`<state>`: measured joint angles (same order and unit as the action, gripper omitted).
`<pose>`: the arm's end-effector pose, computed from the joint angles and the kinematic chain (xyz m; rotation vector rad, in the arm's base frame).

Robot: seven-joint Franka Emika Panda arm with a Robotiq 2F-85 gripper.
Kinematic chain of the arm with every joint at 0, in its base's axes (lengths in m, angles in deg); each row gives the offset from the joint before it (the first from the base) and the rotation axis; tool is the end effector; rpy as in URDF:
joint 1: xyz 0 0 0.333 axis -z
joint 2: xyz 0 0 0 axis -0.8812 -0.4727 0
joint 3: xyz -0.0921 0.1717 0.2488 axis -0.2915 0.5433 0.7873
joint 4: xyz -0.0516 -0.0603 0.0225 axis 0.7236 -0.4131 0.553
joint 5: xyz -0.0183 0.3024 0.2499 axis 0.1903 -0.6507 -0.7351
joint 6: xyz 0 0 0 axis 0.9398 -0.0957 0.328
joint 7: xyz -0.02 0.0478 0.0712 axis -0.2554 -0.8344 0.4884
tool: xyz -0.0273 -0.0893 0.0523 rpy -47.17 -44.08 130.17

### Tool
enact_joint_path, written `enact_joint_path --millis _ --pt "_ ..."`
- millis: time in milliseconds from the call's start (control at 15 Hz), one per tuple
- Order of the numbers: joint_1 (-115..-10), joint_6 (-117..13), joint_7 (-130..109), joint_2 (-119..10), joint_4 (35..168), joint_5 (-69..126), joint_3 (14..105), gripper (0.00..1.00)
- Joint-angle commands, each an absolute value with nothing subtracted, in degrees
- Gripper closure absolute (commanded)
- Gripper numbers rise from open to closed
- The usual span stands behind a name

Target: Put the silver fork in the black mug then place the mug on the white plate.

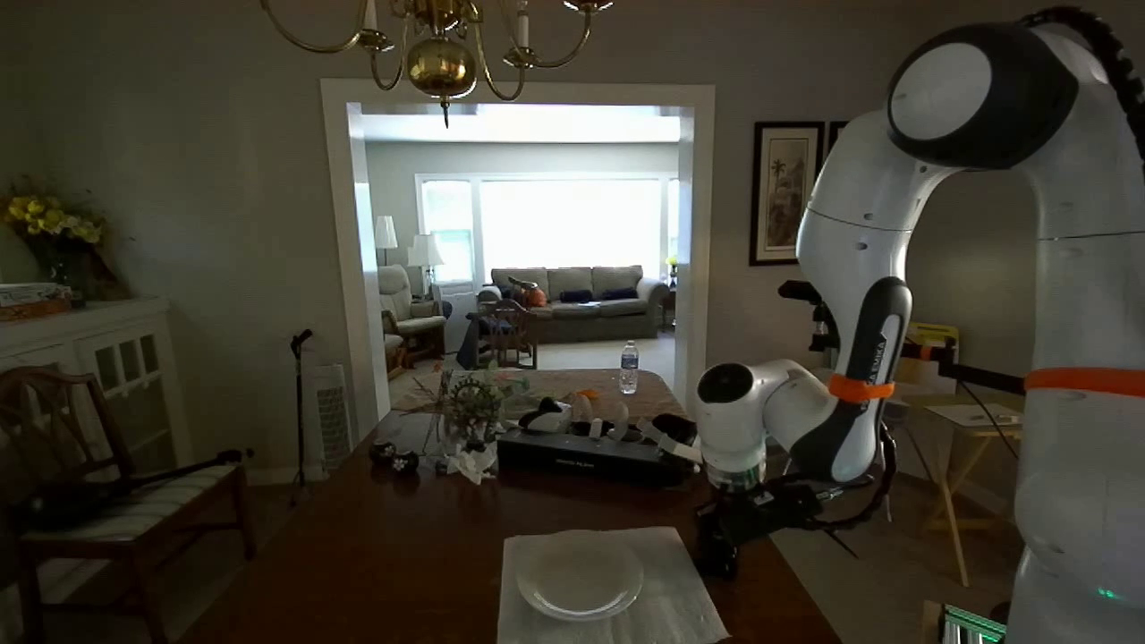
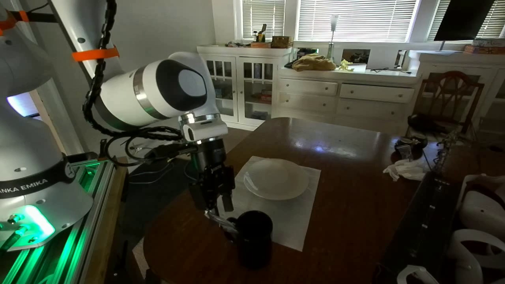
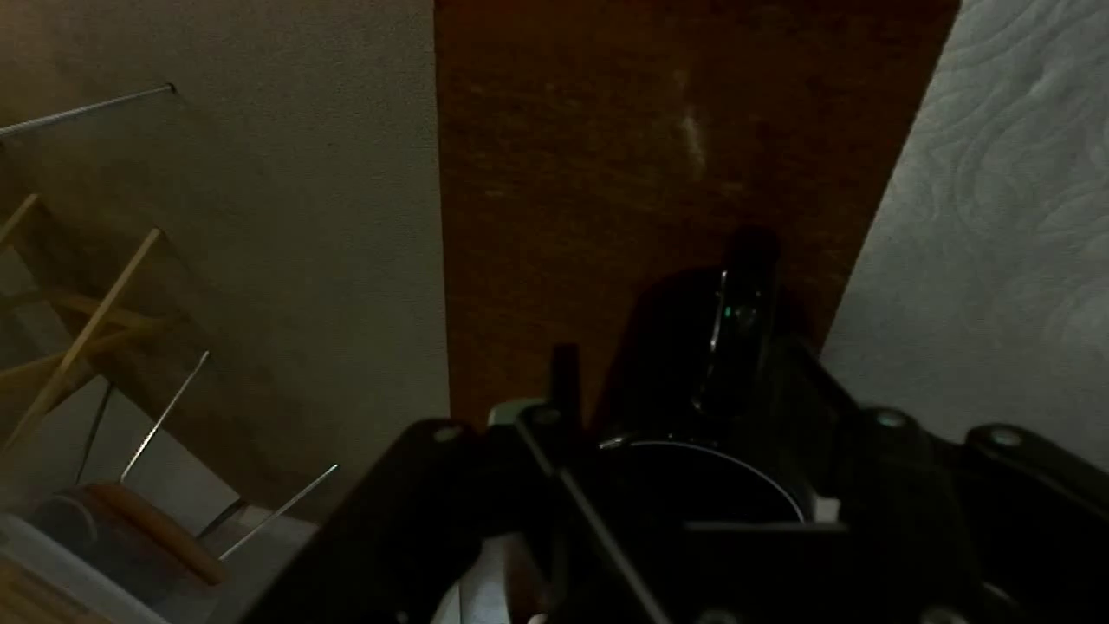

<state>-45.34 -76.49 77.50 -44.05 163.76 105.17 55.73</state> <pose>0.3540 -0.1164 0.1814 2.5521 -0.9542 0.3149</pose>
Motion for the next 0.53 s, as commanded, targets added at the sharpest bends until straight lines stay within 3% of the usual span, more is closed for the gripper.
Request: enact_joint_path --millis 0,333,467 --pt "-45.09 -79.42 83.21 -46.06 162.3 110.22 55.26 0.46" --pt "-45.11 -81.17 87.54 -47.77 161.49 113.74 55.29 0.59" --pt "-45.1 -81.34 89.1 -48.56 161.12 115.23 55.28 0.55"
